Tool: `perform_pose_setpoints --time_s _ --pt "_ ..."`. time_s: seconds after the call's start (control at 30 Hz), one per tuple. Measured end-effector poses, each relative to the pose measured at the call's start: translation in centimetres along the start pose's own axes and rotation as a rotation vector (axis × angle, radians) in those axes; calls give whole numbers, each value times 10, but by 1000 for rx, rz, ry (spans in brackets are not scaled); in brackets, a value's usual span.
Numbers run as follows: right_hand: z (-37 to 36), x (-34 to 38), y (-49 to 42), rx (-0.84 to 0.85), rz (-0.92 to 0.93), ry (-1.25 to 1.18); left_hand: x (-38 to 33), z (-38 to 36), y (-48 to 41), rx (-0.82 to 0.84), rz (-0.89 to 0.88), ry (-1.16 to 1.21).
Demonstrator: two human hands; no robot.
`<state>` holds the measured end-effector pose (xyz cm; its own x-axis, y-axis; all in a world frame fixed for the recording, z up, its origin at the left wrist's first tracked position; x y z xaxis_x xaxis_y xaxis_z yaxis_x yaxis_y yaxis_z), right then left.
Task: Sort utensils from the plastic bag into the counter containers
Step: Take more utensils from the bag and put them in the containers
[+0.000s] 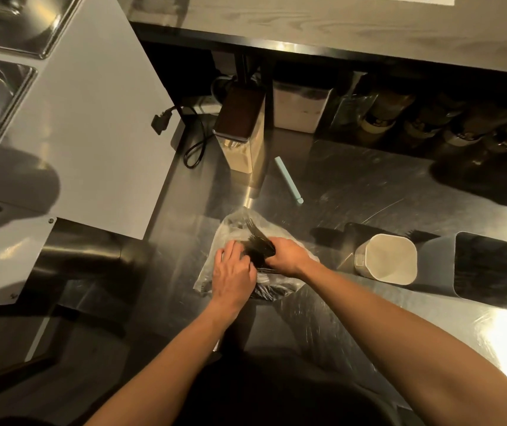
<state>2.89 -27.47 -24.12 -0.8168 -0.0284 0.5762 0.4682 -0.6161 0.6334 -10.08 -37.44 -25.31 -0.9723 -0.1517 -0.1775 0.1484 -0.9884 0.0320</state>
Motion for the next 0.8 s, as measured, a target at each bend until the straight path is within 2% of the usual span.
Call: perform_pose_setpoints --time_s 0.1,0.17,0.5,0.8 --pt "6 2 -2 -123 -32 101 0 -1 -3 40 6 5" --pt "7 3 -4 -147 -15 154 0 -1 -6 75 28 8" --pt "-18 6 -10 -109 48 378 13 -7 3 123 93 47" --pt "-27 11 -8 -79 54 426 19 -21 23 129 164 101"
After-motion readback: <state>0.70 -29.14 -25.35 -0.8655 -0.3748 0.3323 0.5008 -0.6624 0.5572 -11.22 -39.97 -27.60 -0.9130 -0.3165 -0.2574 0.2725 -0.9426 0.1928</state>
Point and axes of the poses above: each hand's wrist, its own y-axis away from the middle knuckle, its own z-axis out of the back of the hand, x = y × z, the point moved 1 cm from there along -y, towards the middle knuckle, and after that the axes turned 1 degree about -y, right-handed, at the moved point
